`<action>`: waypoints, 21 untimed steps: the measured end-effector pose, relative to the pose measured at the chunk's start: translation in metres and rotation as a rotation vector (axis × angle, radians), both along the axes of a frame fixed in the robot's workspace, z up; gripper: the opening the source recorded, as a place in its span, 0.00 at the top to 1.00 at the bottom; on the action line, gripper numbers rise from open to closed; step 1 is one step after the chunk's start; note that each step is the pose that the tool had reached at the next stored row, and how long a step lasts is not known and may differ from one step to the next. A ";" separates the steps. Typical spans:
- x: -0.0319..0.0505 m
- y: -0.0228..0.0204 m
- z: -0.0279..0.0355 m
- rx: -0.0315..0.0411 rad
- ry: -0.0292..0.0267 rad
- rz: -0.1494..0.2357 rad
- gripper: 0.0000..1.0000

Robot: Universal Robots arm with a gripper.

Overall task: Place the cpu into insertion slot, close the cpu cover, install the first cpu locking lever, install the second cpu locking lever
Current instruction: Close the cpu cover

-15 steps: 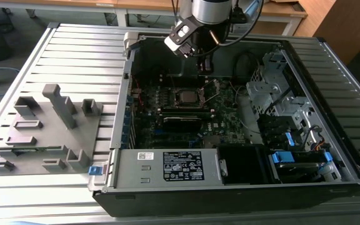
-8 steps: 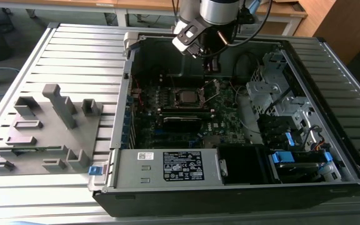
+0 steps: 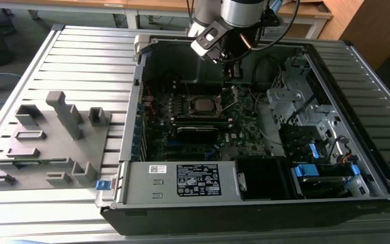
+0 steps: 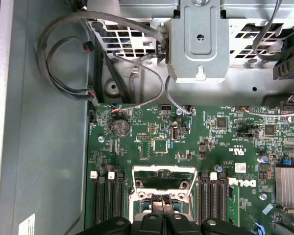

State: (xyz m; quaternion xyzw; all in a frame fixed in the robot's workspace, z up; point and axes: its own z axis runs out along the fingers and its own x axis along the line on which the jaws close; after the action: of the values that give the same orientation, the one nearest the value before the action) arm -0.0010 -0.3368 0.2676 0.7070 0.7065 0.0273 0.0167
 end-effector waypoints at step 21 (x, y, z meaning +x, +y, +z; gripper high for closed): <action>0.0096 0.0000 -0.0002 0.0000 0.0224 0.000 0.90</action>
State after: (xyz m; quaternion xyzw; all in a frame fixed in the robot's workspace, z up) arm 0.0086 -0.3368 0.2674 0.7072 0.7067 0.0194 0.0088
